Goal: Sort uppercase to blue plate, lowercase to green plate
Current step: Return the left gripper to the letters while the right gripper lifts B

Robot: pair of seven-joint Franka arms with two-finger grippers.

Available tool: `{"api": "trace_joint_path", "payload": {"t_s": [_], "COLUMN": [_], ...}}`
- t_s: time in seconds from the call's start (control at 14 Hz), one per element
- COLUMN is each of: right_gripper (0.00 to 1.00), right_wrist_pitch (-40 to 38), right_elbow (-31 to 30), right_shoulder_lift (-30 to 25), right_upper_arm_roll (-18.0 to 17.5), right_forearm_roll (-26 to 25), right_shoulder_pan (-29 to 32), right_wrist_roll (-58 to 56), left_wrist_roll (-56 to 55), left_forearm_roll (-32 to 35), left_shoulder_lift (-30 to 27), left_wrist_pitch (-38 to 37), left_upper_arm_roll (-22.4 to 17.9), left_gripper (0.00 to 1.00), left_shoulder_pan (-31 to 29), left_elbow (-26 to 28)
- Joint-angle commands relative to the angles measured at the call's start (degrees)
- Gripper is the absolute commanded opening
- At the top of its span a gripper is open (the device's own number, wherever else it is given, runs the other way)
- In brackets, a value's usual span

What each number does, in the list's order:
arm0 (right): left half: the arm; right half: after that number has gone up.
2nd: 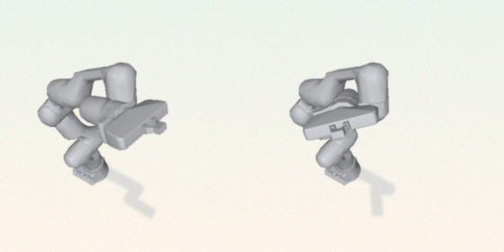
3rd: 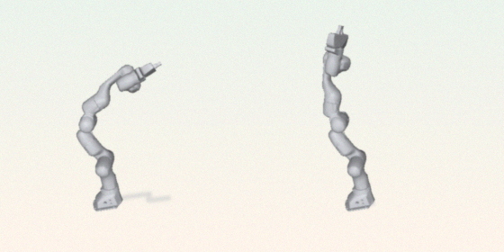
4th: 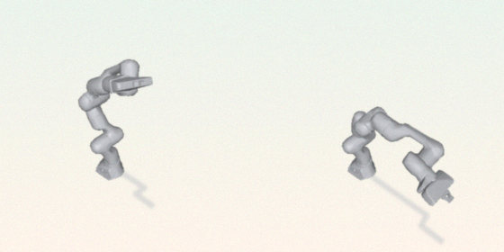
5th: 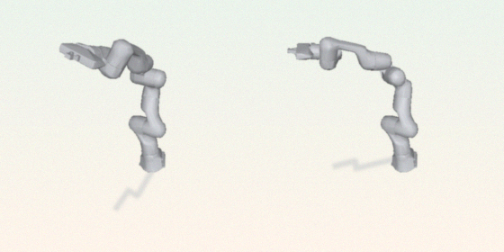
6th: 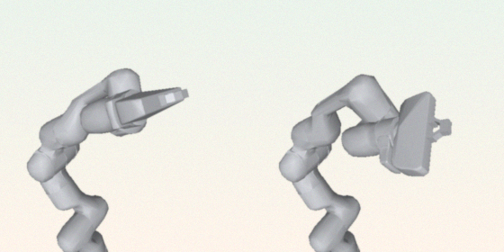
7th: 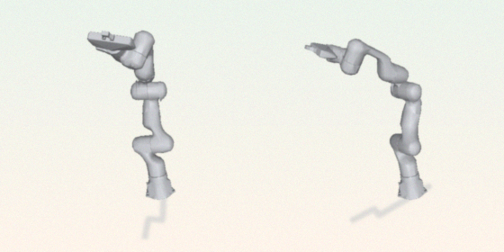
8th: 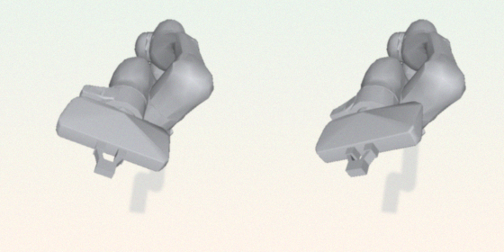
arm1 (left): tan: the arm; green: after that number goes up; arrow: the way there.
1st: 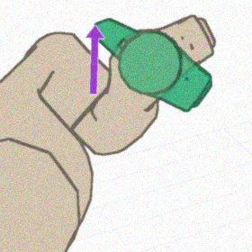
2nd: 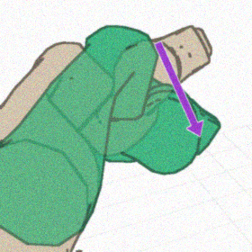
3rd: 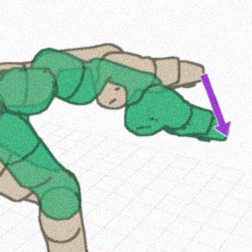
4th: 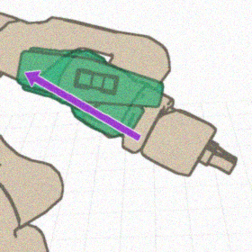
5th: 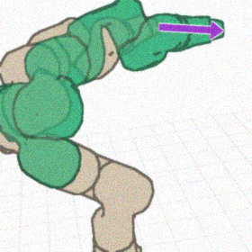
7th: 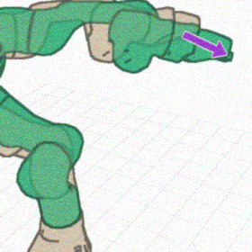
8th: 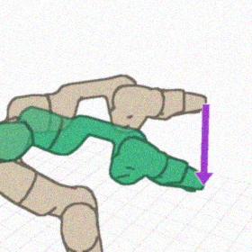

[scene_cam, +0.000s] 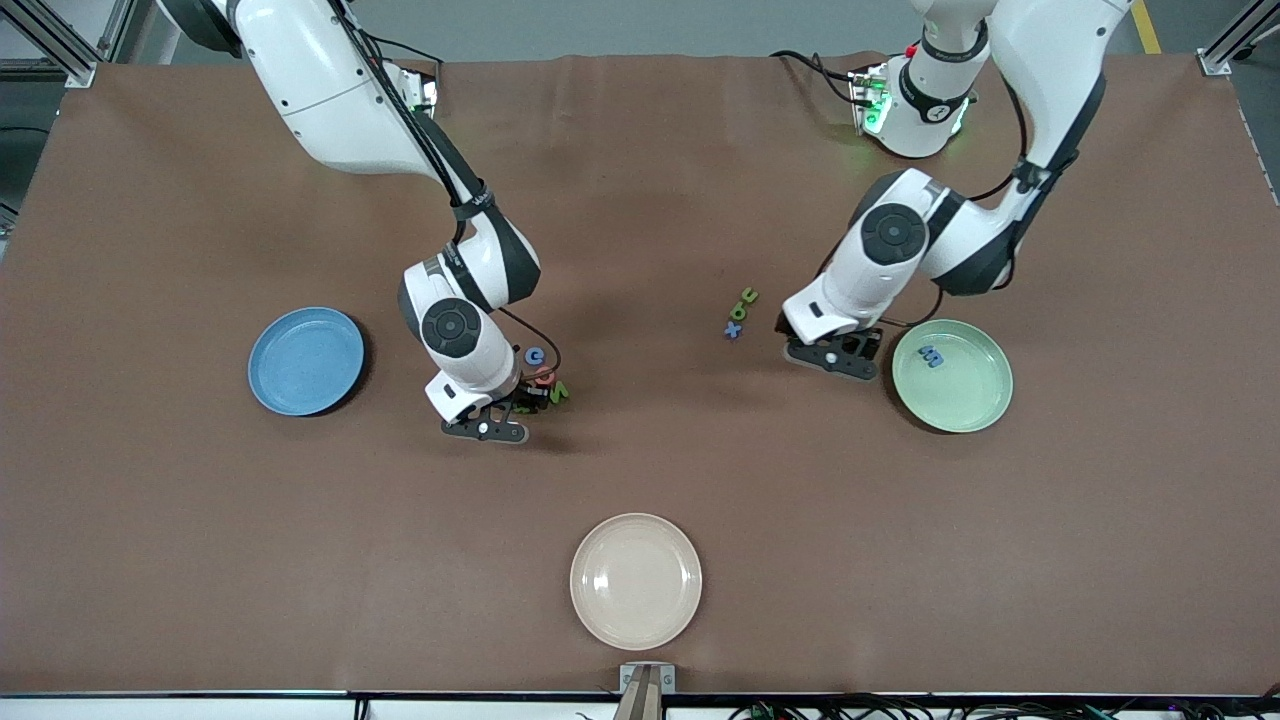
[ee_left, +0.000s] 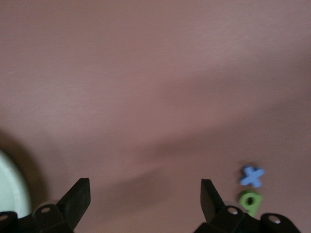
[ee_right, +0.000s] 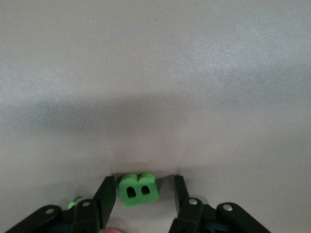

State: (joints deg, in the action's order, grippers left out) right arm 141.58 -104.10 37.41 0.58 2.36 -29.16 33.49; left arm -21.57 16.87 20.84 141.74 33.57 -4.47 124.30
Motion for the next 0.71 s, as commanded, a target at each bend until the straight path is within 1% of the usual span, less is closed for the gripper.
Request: {"api": "trace_joint_path", "payload": {"t_s": [0.0,0.21,0.29,0.36,0.43,0.5,0.57,0.64], "right_gripper": [0.49,0.25,0.15,0.08,0.04,0.03,0.03,0.03], "right_wrist_pitch": [0.6,0.3,0.0,-0.3,-0.6,-2.0,-5.7,-9.4], "right_elbow": [0.7,0.7,0.7,0.7,0.5,0.3,0.4,0.5], "right_shoulder_lift": [0.8,0.8,0.7,0.6,0.3,-0.4,-1.6,-3.8], "right_upper_arm_roll": [0.6,0.6,0.6,0.6,0.6,0.7,1.1,1.1], "right_forearm_roll": [0.1,0.2,0.1,0.1,-0.1,-0.1,-0.1,-0.1], "right_shoulder_pan": [-0.7,-0.5,-0.5,-0.5,0.1,0.3,0.9,3.2], "right_wrist_roll": [0.0,0.0,0.0,-0.2,-0.6,-3.1,-5.7,-8.8], "left_wrist_roll": [-4.3,-12.6,-13.6,-14.0,-14.5,-14.6,-14.6,-14.6], "left_forearm_roll": [0.4,0.3,0.4,0.7,0.8,1.0,1.0,1.1], "left_shoulder_lift": [3.7,8.1,9.5,10.1,10.9,11.3,11.8,12.0], "left_wrist_pitch": [-0.1,-0.1,-0.1,0.0,0.1,0.5,1.1,1.2], "left_upper_arm_roll": [0.2,0.2,0.2,0.1,0.0,-0.1,-0.2,-0.2], "left_gripper": [1.00,1.00,1.00,1.00,0.99,0.99,0.94,0.89], "left_shoulder_pan": [3.5,7.5,8.8,9.9,10.9,11.5,11.8,11.8], "left_elbow": [-4.0,-7.0,-7.9,-8.3,-8.4,-8.4,-8.3,-8.3]}}
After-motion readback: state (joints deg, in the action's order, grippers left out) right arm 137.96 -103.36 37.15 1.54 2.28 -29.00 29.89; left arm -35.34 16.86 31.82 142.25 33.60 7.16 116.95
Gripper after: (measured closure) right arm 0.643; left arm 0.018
